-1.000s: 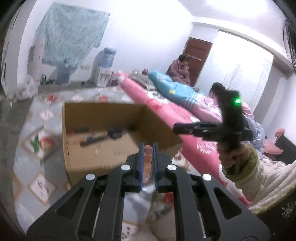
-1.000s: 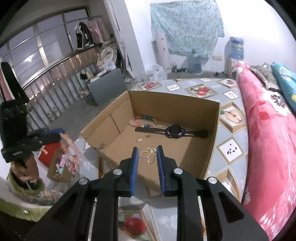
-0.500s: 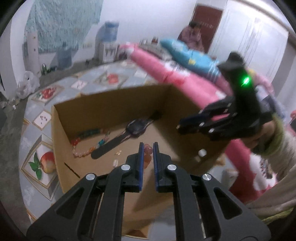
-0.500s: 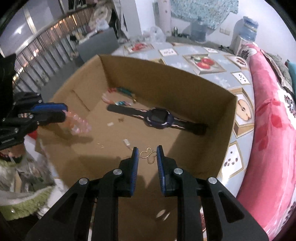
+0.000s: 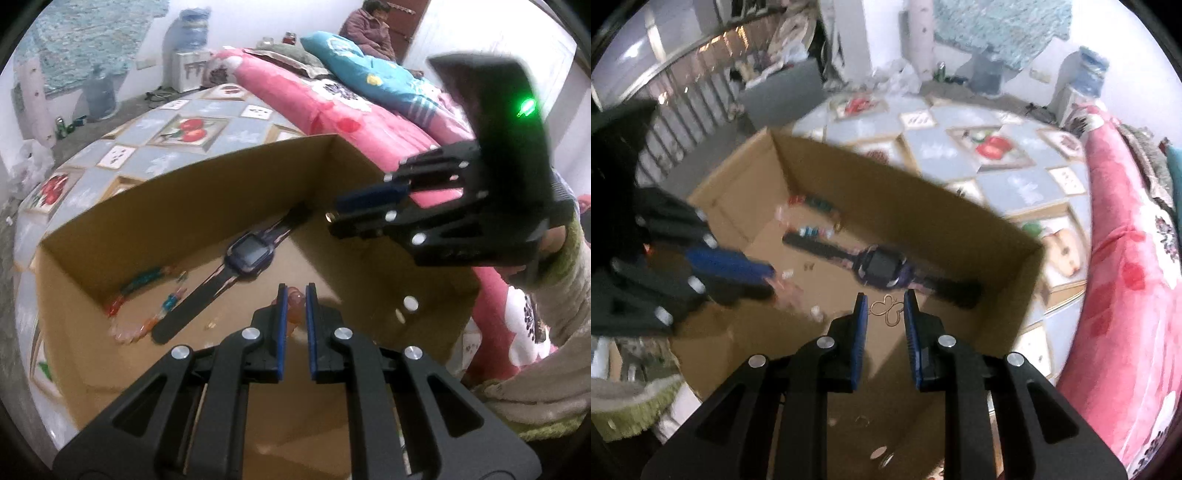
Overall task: Organize jewelry
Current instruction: 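Carry the bracelet and earring over the box with both grippers, then lower both grippers into the box and open them to drop the jewelry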
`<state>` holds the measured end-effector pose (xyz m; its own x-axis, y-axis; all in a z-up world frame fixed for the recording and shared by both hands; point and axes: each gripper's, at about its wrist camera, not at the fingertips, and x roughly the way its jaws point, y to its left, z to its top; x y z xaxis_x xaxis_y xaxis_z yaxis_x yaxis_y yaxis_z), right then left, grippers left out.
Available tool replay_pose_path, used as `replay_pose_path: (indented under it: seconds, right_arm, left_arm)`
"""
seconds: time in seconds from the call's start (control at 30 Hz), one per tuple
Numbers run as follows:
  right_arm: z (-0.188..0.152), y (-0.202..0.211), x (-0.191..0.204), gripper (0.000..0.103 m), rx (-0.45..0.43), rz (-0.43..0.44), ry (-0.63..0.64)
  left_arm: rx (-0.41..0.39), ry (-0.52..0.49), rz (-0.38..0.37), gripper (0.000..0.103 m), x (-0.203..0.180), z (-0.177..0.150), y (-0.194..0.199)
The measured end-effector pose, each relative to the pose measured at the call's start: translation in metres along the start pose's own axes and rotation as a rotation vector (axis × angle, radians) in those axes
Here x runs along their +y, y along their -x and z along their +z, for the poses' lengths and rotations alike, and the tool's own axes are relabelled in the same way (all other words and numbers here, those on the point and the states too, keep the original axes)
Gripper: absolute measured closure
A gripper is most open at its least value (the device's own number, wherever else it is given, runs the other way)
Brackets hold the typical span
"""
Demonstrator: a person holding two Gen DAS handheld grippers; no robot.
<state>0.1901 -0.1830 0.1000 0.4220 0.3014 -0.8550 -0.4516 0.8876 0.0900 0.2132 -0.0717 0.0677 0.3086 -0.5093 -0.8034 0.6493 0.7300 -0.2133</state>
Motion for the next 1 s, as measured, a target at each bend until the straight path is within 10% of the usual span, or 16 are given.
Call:
replay_pose_path:
  seconds: [0.27,0.37,0.67,1.0]
  right_arm:
    - [0.006,0.021,-0.014,0.083,-0.068,-0.016,-0.037]
    - [0.003,0.016,-0.018,0.083,-0.056,-0.011,-0.055]
    - [0.008,-0.011,0.006,0.083,0.036,0.087,-0.014]
    - [0.024,-0.098,0.049,0.083,0.342,0.052,0.080]
  left_arm:
    - [0.087,-0.065,-0.001,0.094,-0.023,0.031,-0.040]
    - [0.085,-0.035,-0.079,0.079,-0.026,0.028,-0.040]
    - [-0.082,0.055,-0.058,0.072,-0.004,0.008,0.028]
    - [-0.283,0.153,0.074,0.035,0.014,-0.051,0.112]
